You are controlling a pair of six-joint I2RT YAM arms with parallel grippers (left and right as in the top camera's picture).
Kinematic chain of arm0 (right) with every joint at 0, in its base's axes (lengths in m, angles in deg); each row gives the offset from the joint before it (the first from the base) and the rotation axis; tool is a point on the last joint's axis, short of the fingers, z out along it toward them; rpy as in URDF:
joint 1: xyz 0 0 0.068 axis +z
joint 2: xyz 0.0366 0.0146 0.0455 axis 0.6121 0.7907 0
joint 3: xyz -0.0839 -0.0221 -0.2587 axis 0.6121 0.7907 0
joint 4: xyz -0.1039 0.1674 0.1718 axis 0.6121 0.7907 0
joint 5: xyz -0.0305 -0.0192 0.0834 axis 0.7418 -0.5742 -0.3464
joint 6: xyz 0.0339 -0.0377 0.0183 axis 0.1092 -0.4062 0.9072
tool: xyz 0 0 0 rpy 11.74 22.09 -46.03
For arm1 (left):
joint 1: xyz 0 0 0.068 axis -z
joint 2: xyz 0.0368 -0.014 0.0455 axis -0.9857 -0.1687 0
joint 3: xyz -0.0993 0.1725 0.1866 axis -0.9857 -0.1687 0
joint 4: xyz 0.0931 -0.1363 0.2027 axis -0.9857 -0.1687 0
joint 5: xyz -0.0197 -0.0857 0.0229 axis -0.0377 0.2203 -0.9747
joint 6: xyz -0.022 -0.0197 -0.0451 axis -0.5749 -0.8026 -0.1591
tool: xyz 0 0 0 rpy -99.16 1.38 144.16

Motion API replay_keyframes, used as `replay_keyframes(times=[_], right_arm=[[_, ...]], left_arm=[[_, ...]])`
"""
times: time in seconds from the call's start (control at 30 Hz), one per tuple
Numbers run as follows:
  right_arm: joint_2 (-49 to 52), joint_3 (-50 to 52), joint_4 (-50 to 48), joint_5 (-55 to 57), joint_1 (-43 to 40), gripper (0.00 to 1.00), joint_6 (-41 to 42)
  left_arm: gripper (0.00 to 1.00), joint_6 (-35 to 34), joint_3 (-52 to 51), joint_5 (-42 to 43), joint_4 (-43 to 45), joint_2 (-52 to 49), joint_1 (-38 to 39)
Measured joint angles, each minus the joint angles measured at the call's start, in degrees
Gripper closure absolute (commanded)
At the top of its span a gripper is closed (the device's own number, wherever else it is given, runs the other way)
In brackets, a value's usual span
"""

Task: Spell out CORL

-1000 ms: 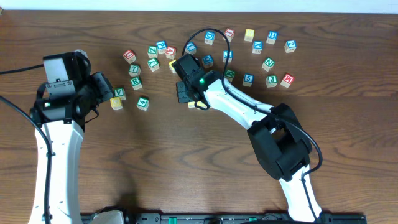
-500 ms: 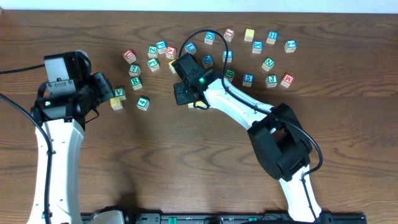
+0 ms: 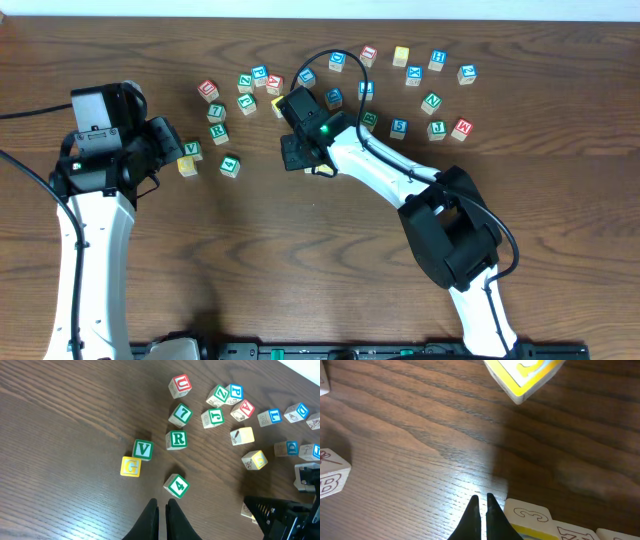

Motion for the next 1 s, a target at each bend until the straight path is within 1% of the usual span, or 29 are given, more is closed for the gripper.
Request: replay_keyframes(times=[0.8,1.0], right_arm=[[0.00,-0.02,-1.18,1.51,-1.49,0.99,1.55],[0.00,-1.38,-0.13,1.51,-1.49,0.99,1.09]], left_arm=[[0.92,0.00,0.00,0.00,-0.02,-0.02,0.00],[0.92,0.00,0.00,0.00,-0.02,-0.02,0.00]])
